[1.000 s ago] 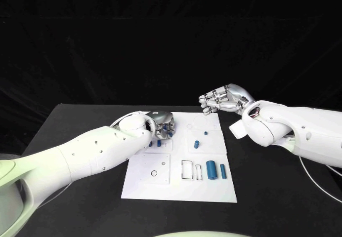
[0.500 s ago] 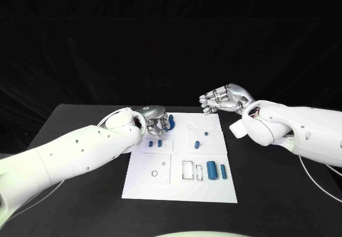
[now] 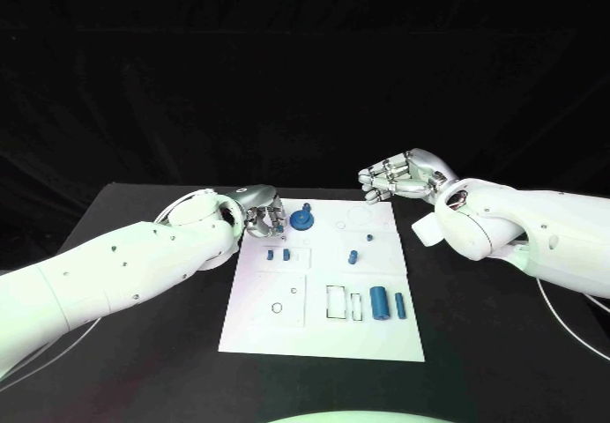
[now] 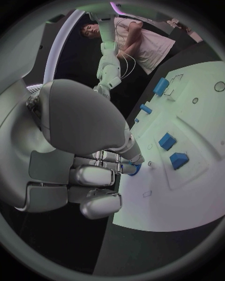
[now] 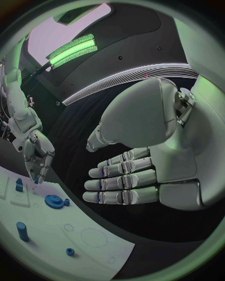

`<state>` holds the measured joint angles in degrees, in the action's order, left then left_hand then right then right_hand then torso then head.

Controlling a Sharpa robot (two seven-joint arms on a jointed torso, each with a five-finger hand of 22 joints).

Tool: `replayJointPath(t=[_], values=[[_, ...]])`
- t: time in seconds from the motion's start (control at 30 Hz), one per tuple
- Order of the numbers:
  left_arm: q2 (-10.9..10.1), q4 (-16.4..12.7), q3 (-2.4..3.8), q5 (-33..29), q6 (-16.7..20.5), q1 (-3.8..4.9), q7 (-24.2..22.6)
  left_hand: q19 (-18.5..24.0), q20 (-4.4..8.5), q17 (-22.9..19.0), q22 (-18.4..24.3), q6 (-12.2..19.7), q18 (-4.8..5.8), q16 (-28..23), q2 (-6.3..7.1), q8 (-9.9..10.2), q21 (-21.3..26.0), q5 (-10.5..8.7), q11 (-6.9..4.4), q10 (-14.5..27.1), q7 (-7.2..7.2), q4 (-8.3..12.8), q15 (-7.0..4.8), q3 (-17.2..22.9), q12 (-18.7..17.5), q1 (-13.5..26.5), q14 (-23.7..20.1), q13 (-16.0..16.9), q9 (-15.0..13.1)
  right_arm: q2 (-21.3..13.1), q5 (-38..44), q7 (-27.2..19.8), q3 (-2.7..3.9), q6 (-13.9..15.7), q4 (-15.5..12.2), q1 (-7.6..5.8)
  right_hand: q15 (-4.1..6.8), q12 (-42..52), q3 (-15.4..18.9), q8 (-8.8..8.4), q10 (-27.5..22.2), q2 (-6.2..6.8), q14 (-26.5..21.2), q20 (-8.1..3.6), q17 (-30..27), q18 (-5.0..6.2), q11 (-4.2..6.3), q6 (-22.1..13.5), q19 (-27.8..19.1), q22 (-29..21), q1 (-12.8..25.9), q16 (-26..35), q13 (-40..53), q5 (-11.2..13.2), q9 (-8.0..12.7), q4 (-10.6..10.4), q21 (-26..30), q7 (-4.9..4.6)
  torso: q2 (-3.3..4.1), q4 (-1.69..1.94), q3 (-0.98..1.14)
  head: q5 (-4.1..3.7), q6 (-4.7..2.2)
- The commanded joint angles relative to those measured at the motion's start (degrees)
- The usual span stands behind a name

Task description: Assemble the parts on the task board

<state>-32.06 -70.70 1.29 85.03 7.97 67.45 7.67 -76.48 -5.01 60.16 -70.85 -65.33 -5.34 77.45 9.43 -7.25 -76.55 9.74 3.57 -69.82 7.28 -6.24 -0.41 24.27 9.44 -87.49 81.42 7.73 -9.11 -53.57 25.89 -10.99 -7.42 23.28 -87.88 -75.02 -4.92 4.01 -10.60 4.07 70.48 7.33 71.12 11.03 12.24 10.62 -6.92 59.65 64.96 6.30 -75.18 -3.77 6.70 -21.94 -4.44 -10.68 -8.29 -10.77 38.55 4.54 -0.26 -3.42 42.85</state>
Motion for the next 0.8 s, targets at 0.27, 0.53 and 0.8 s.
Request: replayJointPath(t=[0.27,0.53,0.8], values=[[0.7,0.8,-0.10,-0.8,-1.9,-0.24,0.3,-0.4,-0.03,-0.1,0.0,-0.3,0.45,0.1,0.15,0.2,-0.2,0.19,0.03,-0.3,-0.03,0.0,-0.07,0.2,-0.3,0.6,0.3,0.0,-0.1,0.1,0.3,-0.5,0.00,-0.9,0.0,0.13,0.13,0.0,0.2,-0.14,-0.1,-0.18,-0.5,-0.04,-0.1,-0.25,-0.18,-0.2,-0.3,0.1,0.2,0.1,-0.1,-0.2,0.1,0.1,-0.3,-0.08,0.01,-0.14,0.05,0.19,0.32],[1.3,1.5,-0.28,-0.7,-2.5,-0.48,0.2,-0.4,-0.03,-0.1,0.0,-0.3,0.43,0.1,0.15,0.2,-0.1,0.20,0.02,-0.3,-0.05,0.0,-0.07,0.2,-0.3,0.6,0.4,0.0,-0.1,0.1,0.3,-0.5,0.00,-0.9,0.0,0.15,0.13,0.0,0.2,-0.14,-0.1,-0.18,-0.5,-0.04,-0.1,-0.25,-0.18,-0.2,-0.3,0.1,0.2,0.1,-0.1,-0.2,0.1,0.1,-0.3,-0.08,-0.01,-0.13,0.09,0.07,0.48],[1.8,1.9,-0.43,-0.6,-3.2,-0.53,0.3,-0.3,-0.02,-0.2,0.1,-0.3,0.42,0.1,0.17,0.3,-0.1,0.20,0.03,-0.3,-0.05,0.0,-0.07,0.2,-0.3,0.7,0.3,0.0,-0.1,0.2,0.3,-0.5,0.00,-1.0,-0.1,0.16,0.13,0.0,0.2,-0.14,-0.1,-0.18,-0.5,-0.04,-0.1,-0.25,-0.18,-0.2,-0.3,0.1,0.2,0.1,-0.1,-0.2,0.1,0.1,-0.3,-0.08,0.01,-0.12,0.09,-0.01,0.49]])
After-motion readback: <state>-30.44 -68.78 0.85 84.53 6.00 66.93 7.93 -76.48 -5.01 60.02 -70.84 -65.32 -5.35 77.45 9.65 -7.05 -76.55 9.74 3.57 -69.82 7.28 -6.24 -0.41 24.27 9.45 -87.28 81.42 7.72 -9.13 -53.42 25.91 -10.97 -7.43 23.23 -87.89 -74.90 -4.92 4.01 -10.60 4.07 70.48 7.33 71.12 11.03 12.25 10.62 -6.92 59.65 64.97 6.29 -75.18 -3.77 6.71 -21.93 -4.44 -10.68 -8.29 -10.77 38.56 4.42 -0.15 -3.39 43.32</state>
